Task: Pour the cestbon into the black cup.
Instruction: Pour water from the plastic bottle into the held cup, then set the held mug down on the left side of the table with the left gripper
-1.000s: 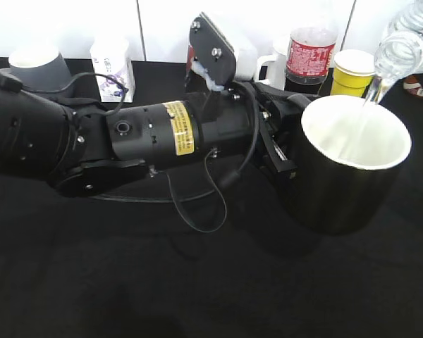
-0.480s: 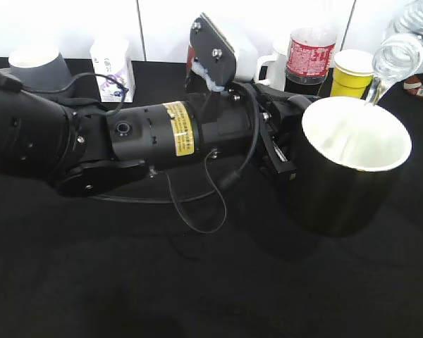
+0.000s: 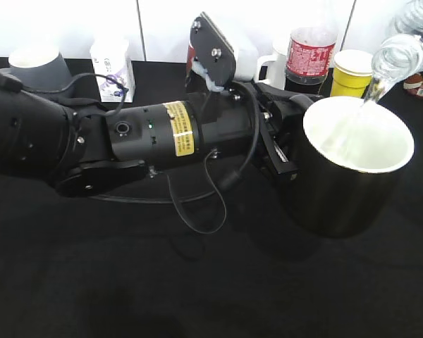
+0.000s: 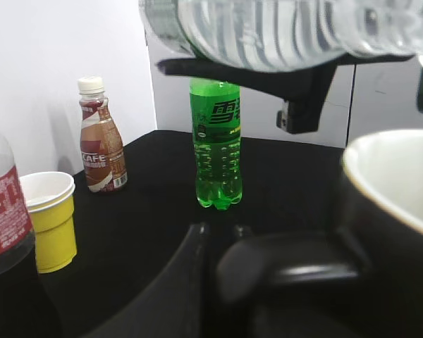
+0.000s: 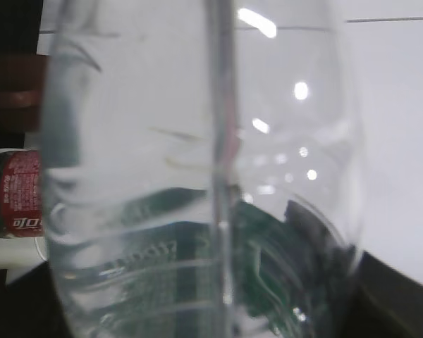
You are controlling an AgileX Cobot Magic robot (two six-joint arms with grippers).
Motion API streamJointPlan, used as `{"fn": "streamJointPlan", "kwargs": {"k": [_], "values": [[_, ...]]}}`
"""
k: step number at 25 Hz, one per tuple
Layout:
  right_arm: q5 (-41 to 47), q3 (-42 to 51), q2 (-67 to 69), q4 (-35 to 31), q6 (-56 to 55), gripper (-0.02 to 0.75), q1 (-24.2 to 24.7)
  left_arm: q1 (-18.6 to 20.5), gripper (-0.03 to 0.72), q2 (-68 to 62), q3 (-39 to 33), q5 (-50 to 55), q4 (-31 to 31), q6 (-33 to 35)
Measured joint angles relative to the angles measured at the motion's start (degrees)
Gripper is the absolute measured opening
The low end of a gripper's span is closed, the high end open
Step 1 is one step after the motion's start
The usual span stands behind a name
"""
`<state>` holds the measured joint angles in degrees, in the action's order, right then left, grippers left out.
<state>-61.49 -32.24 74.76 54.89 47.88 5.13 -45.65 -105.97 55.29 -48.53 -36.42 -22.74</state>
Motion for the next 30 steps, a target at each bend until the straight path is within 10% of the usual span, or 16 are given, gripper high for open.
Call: {"fn": "streamJointPlan", "kwargs": {"k": [17, 30], "values": [[-0.68, 0.00, 0.00, -2.98, 4.19, 0.492, 0.00, 0.00, 0.059, 0.00, 0.00, 0.00, -0.11, 0.05], [7.89, -0.01, 0.00, -2.15, -87.87, 0.492, 0.00, 8.94, 0.059, 0.99, -4.39, -1.25, 2.64, 0.05]]}}
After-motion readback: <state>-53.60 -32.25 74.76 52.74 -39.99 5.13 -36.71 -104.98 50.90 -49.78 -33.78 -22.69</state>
